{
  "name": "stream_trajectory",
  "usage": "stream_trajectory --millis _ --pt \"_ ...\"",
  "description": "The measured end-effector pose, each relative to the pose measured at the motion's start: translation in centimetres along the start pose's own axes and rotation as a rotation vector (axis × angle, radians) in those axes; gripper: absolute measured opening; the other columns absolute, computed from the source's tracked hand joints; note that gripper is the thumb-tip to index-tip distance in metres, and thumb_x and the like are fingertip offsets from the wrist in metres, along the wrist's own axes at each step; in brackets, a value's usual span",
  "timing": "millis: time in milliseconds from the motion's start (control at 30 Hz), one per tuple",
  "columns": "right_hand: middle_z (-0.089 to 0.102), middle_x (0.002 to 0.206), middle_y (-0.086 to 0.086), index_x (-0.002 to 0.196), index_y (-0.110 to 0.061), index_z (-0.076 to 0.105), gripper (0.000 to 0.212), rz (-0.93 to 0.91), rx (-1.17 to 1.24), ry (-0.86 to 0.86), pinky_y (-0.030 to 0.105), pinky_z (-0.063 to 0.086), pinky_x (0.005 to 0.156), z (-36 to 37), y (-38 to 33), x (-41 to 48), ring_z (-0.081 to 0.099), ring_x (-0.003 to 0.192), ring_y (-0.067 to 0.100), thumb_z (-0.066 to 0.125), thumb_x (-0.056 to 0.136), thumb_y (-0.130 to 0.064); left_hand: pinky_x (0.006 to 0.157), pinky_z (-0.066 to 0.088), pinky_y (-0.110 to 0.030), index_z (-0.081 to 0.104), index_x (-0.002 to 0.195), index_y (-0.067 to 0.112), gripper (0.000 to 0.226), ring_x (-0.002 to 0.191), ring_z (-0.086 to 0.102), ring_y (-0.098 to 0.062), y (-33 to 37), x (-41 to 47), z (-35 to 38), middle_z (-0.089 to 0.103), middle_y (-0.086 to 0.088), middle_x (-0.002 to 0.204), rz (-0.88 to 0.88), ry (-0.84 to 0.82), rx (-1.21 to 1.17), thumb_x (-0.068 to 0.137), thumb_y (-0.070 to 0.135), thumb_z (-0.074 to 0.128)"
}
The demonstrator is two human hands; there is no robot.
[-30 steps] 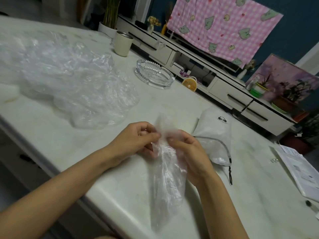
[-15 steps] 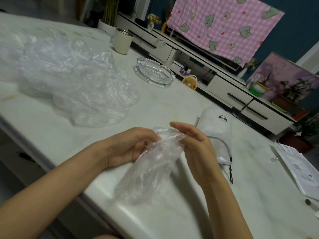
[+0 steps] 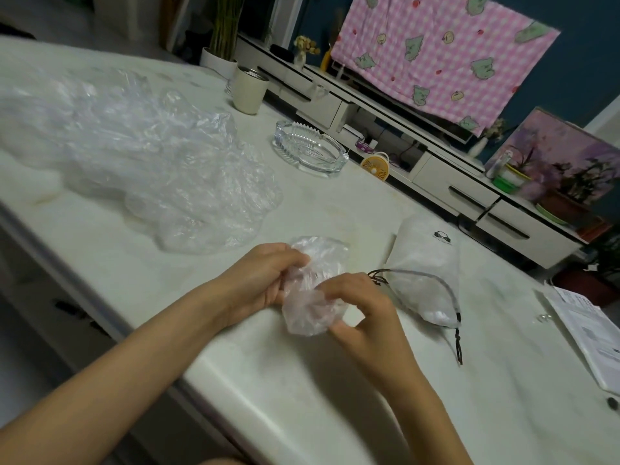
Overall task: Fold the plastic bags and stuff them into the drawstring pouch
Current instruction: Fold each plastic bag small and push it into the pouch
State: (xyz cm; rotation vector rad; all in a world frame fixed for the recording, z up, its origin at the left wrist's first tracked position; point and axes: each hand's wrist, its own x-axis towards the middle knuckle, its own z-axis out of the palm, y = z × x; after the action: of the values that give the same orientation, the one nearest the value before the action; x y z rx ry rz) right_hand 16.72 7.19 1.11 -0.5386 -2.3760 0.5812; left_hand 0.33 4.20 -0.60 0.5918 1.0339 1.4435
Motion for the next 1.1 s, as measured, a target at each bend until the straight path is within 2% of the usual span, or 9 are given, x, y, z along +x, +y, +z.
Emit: stream_trajectory --millis 67,200,400,533,667,767,867,967,1100 --pt "0.065 0.081 -0.020 0.078 -0.029 0.068 0.006 0.220 0.160 -0.053 0.016 0.038 0.073 -0.6 0.0 0.0 0.053 0.079 0.003 0.066 0.073 -0.028 0.051 0.050 -0.023 0.051 0.093 0.003 0.002 0.068 0.050 -0.020 -0.3 -0.1 0.2 0.050 -0.015 0.080 0.037 -0.014 0.077 0.091 0.003 0.051" --pt "0.069 0.087 0.008 0.090 -0.015 0.072 0.036 0.440 0.376 -0.182 0.036 0.042 0.076 -0.9 0.1 0.2 0.054 0.082 0.010 0.060 0.081 -0.048 0.066 0.051 -0.029 0.056 0.102 0.000 0.023 0.082 0.054 -0.026 -0.6 -0.3 0.3 0.055 -0.020 0.091 0.095 -0.059 0.199 0.084 0.011 0.064" --pt "0.061 0.070 0.006 0.078 -0.001 0.066 0.023 0.546 0.360 -0.086 0.025 0.040 0.068 -0.6 0.2 0.2 0.052 0.068 0.010 0.063 0.090 -0.020 0.091 0.049 -0.040 0.057 0.107 -0.005 0.058 0.099 0.064 -0.036 -0.3 -0.6 0.3 0.066 -0.026 0.105 0.061 -0.247 0.183 0.070 0.038 0.066" --pt "0.065 0.073 0.015 0.078 -0.006 0.068 0.029 0.545 0.297 -0.058 0.029 0.040 0.067 -0.2 0.2 0.1 0.052 0.068 0.012 0.065 0.085 -0.035 0.084 0.051 -0.035 0.061 0.091 0.012 0.051 0.086 0.066 -0.020 -0.4 -1.1 0.4 0.069 -0.009 0.090 0.156 -0.250 0.368 0.051 0.039 0.076" --pt "0.061 0.077 -0.007 0.082 -0.015 0.062 0.010 0.621 0.316 0.105 0.021 0.041 0.067 -0.5 0.1 0.3 0.053 0.072 0.007 0.071 0.083 -0.020 0.080 0.051 -0.039 0.062 0.084 0.014 0.023 0.079 0.063 -0.017 -0.9 -0.5 0.2 0.066 -0.002 0.083 0.194 -0.133 0.318 0.064 0.020 0.071" --pt "0.059 0.106 -0.005 0.106 -0.021 0.052 0.041 0.747 0.405 0.202 0.017 0.048 0.075 -0.9 0.7 0.3 0.060 0.091 0.007 0.079 0.075 -0.018 0.074 0.053 -0.035 0.061 0.088 0.009 0.015 0.075 0.064 -0.017 -0.7 -0.7 0.2 0.065 -0.007 0.082 0.176 -0.144 0.301 0.078 0.008 0.071" --pt "0.065 0.115 0.009 0.121 -0.011 0.053 0.055 0.774 0.764 0.137 0.034 0.053 0.088 -0.7 0.9 0.5 0.065 0.102 0.022 0.077 0.072 -0.013 0.074 0.053 -0.034 0.061 0.095 0.004 0.024 0.078 0.065 -0.023 -0.7 -0.8 0.1 0.069 -0.012 0.085 0.170 -0.180 0.298 0.073 0.011 0.069" --pt "0.067 0.094 0.016 0.099 -0.002 0.058 0.020 0.767 0.943 0.146 0.029 0.055 0.074 -0.4 0.5 0.9 0.066 0.082 0.022 0.059 0.083 0.008 0.056 0.054 -0.025 0.059 0.094 -0.002 0.020 0.065 0.063 -0.020 -0.7 -0.8 0.4 0.067 -0.009 0.079 0.212 -0.158 0.302 0.079 0.000 0.070" --pt "0.062 0.076 0.008 0.064 -0.009 0.057 0.031 0.786 1.057 0.152 0.022 0.050 0.060 -0.3 0.2 1.3 0.063 0.068 0.017 0.049 0.077 0.017 0.047 0.051 -0.023 0.060 0.086 0.008 0.027 0.053 0.061 -0.015 -0.4 -1.0 0.5 0.068 -0.002 0.074 0.283 -0.107 0.317 0.080 -0.018 0.054"
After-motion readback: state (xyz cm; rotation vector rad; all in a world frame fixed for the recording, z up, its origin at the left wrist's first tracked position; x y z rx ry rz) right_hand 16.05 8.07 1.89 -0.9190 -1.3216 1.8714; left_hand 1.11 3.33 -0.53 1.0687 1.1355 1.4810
